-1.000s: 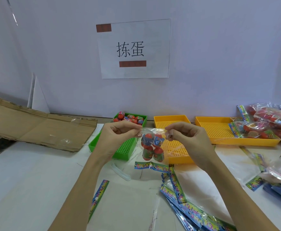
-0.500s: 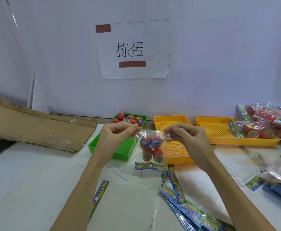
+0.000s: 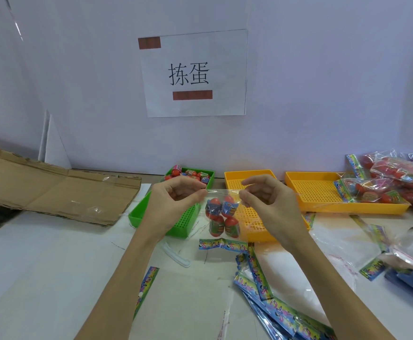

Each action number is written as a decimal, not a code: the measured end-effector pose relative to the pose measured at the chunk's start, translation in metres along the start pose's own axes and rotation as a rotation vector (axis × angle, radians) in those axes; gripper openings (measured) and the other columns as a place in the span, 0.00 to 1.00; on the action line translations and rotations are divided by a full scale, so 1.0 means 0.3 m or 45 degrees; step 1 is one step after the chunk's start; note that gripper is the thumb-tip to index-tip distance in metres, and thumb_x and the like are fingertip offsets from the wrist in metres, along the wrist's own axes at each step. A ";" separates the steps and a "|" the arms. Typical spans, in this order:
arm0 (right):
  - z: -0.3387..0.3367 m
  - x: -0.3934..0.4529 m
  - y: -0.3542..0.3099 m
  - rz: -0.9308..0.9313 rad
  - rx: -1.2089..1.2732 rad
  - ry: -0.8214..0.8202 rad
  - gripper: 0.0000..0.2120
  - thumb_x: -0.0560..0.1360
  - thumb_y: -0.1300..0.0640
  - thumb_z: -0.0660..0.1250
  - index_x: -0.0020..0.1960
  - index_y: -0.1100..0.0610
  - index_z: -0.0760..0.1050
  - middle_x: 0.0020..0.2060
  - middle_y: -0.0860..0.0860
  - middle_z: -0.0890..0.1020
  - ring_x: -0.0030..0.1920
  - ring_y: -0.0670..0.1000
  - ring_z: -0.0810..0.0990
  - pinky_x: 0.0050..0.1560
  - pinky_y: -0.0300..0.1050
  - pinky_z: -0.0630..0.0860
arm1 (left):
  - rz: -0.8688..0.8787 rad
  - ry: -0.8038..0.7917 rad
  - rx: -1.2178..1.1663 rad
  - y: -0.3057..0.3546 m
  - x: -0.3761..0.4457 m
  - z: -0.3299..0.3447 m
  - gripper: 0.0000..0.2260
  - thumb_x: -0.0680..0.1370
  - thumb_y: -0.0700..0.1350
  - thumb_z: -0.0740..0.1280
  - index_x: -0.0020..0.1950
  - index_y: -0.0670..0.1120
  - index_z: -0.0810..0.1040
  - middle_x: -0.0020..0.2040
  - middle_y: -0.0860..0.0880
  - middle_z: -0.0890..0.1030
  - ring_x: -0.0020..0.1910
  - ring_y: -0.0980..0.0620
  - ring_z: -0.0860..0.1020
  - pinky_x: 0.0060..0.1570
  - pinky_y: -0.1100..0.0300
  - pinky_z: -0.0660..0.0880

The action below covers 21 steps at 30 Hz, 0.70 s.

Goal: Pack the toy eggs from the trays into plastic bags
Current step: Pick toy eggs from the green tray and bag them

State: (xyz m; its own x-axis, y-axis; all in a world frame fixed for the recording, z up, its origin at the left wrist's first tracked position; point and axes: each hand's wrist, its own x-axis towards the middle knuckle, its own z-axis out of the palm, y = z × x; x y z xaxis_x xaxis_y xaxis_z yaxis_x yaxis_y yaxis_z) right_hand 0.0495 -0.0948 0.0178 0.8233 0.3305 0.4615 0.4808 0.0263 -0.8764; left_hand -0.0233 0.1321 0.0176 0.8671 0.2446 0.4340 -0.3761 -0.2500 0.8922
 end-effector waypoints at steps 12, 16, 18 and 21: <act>0.038 -0.017 -0.043 -0.080 0.108 -0.136 0.10 0.78 0.60 0.74 0.58 0.55 0.81 0.44 0.49 0.87 0.44 0.49 0.86 0.45 0.39 0.82 | -0.070 -0.236 0.134 0.042 -0.008 0.077 0.05 0.77 0.48 0.76 0.49 0.47 0.88 0.43 0.49 0.88 0.42 0.48 0.86 0.41 0.57 0.83; 0.038 -0.022 -0.041 0.104 0.004 -0.225 0.10 0.78 0.48 0.72 0.58 0.47 0.83 0.48 0.41 0.86 0.50 0.44 0.85 0.45 0.38 0.82 | -0.135 0.077 -0.047 0.041 0.004 0.064 0.08 0.72 0.52 0.77 0.46 0.50 0.88 0.44 0.48 0.88 0.44 0.50 0.86 0.44 0.60 0.82; 0.039 -0.023 -0.027 0.183 -0.056 -0.210 0.08 0.78 0.47 0.72 0.55 0.47 0.85 0.46 0.42 0.87 0.50 0.44 0.85 0.47 0.40 0.83 | -0.175 0.245 -0.147 0.035 0.010 0.059 0.08 0.72 0.50 0.78 0.47 0.47 0.88 0.45 0.46 0.88 0.43 0.50 0.85 0.44 0.59 0.82; 0.050 -0.030 -0.027 0.277 0.104 -0.118 0.07 0.78 0.48 0.72 0.50 0.48 0.87 0.43 0.46 0.88 0.46 0.43 0.86 0.42 0.32 0.79 | -0.268 0.208 -0.217 0.030 0.011 0.056 0.07 0.76 0.46 0.76 0.51 0.45 0.87 0.46 0.45 0.87 0.42 0.50 0.85 0.39 0.60 0.81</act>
State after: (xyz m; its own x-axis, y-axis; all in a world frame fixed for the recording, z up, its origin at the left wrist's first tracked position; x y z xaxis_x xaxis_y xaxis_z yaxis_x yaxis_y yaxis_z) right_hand 0.0336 -0.0840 0.0187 0.8719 0.4214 0.2494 0.2661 0.0198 -0.9637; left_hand -0.0183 0.1149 0.0251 0.8729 0.4251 0.2396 -0.2552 -0.0209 0.9667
